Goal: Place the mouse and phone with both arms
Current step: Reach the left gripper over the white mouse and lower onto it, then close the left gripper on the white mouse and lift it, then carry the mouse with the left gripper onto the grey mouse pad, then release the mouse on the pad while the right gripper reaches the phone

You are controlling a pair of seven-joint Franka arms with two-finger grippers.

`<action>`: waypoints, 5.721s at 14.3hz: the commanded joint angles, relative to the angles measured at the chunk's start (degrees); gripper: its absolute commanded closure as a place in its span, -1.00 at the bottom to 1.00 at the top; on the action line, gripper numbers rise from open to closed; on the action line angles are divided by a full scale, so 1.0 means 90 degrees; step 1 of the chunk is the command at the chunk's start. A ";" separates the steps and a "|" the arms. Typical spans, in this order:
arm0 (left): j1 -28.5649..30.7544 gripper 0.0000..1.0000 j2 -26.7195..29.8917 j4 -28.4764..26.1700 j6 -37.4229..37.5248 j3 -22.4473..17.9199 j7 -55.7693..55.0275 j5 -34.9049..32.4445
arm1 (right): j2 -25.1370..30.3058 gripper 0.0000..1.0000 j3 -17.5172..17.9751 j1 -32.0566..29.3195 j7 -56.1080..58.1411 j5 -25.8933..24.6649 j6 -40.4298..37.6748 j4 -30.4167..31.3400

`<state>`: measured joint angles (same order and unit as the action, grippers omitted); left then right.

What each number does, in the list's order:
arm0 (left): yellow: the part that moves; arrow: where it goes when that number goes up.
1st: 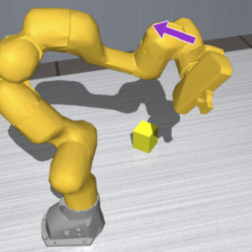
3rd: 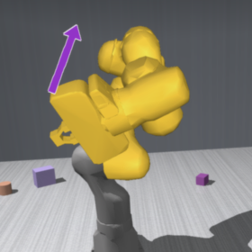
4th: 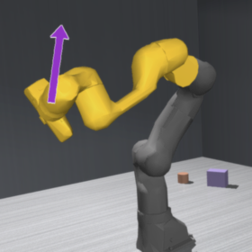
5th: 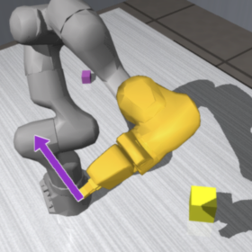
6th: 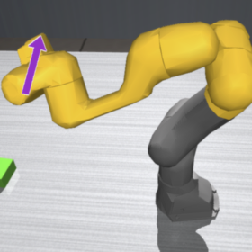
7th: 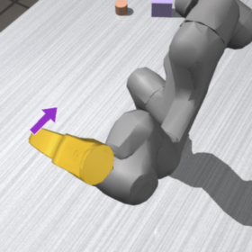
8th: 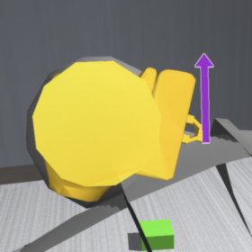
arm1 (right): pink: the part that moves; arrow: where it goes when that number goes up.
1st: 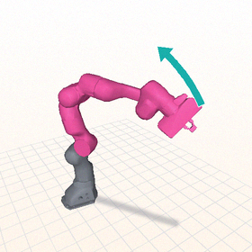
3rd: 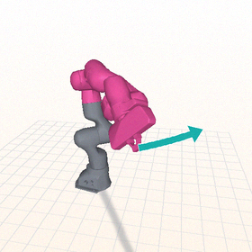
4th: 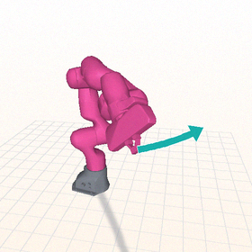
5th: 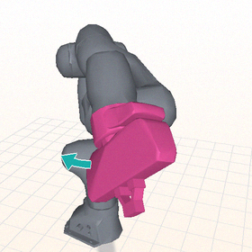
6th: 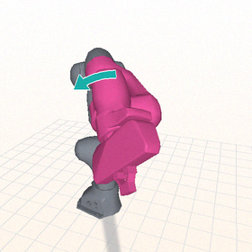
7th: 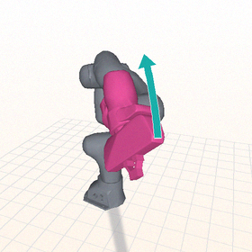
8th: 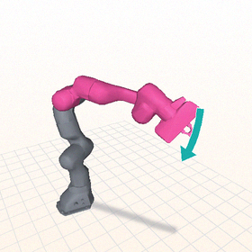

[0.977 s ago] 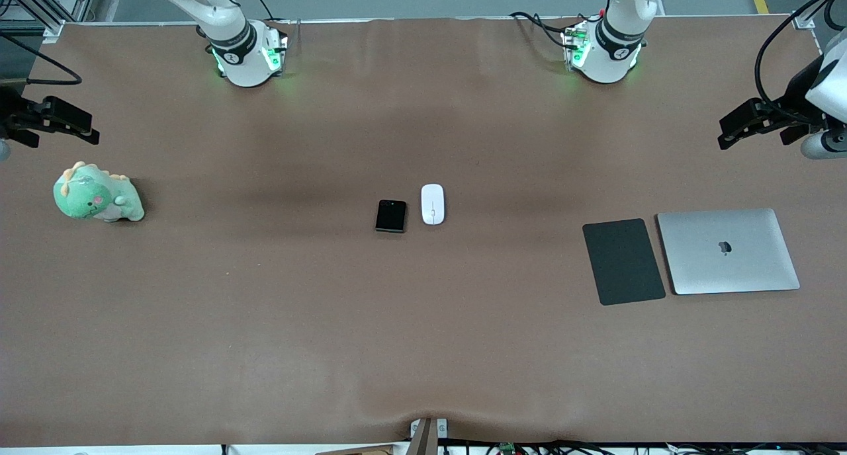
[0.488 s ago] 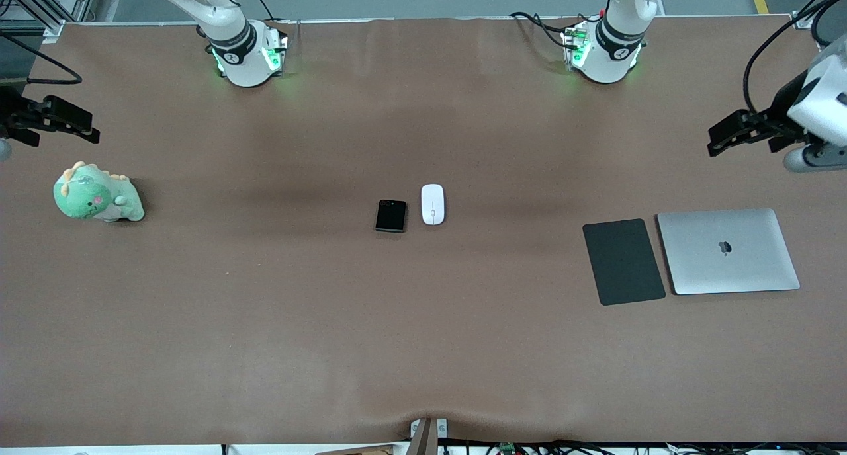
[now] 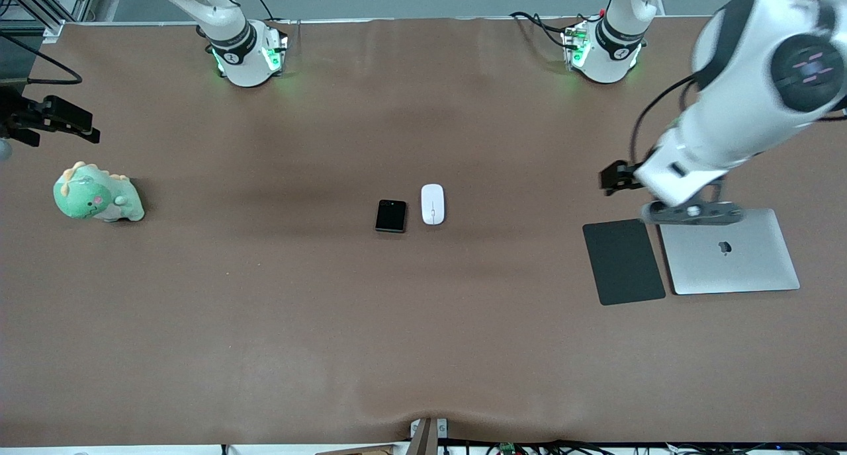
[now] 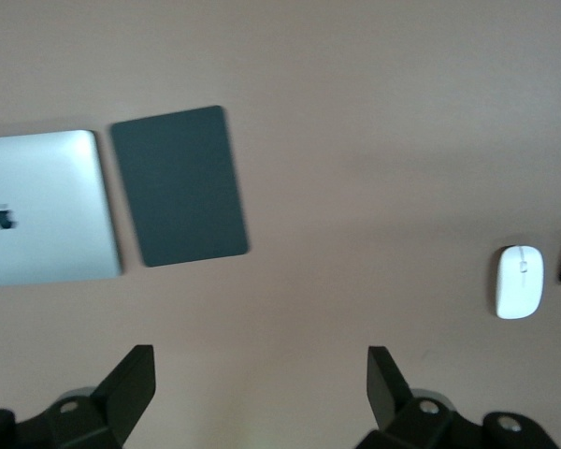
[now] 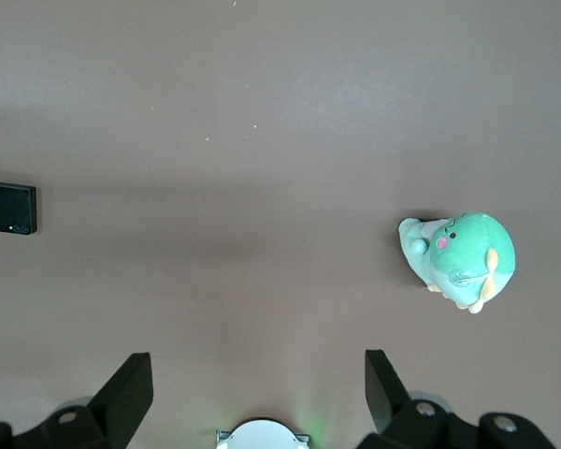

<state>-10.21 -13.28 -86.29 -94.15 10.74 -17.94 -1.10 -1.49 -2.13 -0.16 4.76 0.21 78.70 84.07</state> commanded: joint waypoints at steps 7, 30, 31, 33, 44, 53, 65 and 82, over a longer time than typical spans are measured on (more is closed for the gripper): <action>-0.1665 -1.00 -0.1462 0.0183 -0.1510 0.0008 -0.1774 -0.0151 | 0.0137 -1.00 0.0021 -0.0031 0.0077 0.0084 0.0005 0.0132; -0.3347 -0.88 -0.3563 -0.0285 -0.3883 -0.0031 -0.4305 -0.0630 | 0.0137 -1.00 0.0021 -0.0041 0.0077 0.0084 -0.0004 0.0132; -0.3347 -0.88 -0.3582 -0.0324 -0.3981 -0.0041 -0.4305 -0.0630 | 0.0137 -1.00 0.0021 -0.0041 0.0077 0.0084 -0.0004 0.0132; -0.3347 -0.87 -0.3592 -0.0412 -0.4089 -0.0041 -0.4305 -0.0630 | 0.0137 -1.00 0.0021 -0.0041 0.0077 0.0084 -0.0004 0.0142; -0.3211 -0.13 -0.3475 -0.0461 -0.4060 -0.0080 -0.4140 -0.0639 | 0.0137 -1.00 0.0021 -0.0041 0.0077 0.0084 -0.0053 0.0142; -0.2411 0.00 -0.2880 -0.0442 -0.3446 -0.0080 -0.3341 -0.0913 | 0.0137 -1.00 0.0021 -0.0041 0.0077 0.0084 -0.0063 0.0142; -0.0019 0.15 -0.2362 -0.0627 -0.3142 -0.0080 -0.0459 -0.0952 | 0.0137 -1.00 0.0031 0.0046 0.0028 0.0074 -0.0024 0.0093; 0.1721 0.00 -0.2196 -0.2414 -0.4626 -0.0070 0.0577 -0.1411 | -0.1258 -1.00 0.0031 0.0496 0.0096 -0.0043 0.0678 -0.0142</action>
<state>3.96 -34.63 -105.56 -133.68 9.50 -12.65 -12.29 -11.20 -1.66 4.39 4.93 0.10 84.24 83.79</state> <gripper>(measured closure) 0.383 0.000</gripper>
